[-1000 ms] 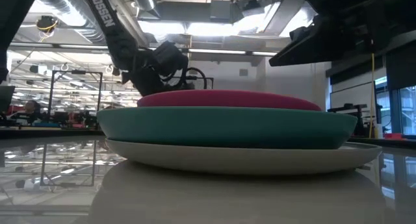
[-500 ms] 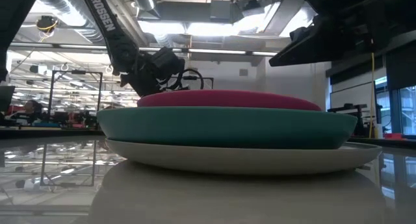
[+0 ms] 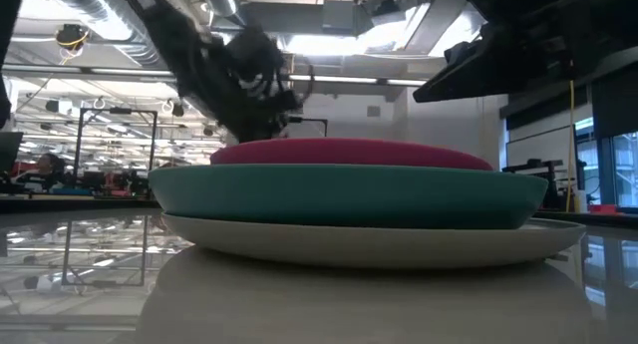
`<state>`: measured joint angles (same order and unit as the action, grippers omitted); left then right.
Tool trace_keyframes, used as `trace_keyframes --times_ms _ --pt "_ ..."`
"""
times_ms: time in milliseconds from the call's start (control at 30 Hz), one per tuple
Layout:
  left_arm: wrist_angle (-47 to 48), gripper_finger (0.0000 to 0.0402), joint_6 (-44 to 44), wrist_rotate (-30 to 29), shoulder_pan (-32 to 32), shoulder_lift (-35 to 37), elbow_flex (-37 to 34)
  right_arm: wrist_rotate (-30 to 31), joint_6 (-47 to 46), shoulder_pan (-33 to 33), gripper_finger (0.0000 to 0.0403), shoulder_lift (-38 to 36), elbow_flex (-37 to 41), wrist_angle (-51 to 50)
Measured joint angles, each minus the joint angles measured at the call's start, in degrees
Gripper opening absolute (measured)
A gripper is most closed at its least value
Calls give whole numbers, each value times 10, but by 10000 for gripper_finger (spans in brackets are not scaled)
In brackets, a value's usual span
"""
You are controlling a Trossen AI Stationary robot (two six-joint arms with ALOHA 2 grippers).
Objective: Stack plastic plates
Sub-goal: Stack the light green plate on top of the light orange plate
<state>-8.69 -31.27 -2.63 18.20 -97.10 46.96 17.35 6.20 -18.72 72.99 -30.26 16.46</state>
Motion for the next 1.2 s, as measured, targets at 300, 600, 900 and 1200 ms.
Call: trace_keyframes --times_ms 300,600,900,1200 --pt "46 3 67 6 -122 94 0 1 -5 -1 133 -6 0 -34" --pt "41 3 109 11 -234 88 0 6 -49 -1 133 -91 0 -114" --pt "-27 3 158 69 -327 86 0 0 -76 -1 133 -126 0 -152" --pt "-26 4 172 54 -372 53 1 0 -78 -1 133 -126 0 -154"
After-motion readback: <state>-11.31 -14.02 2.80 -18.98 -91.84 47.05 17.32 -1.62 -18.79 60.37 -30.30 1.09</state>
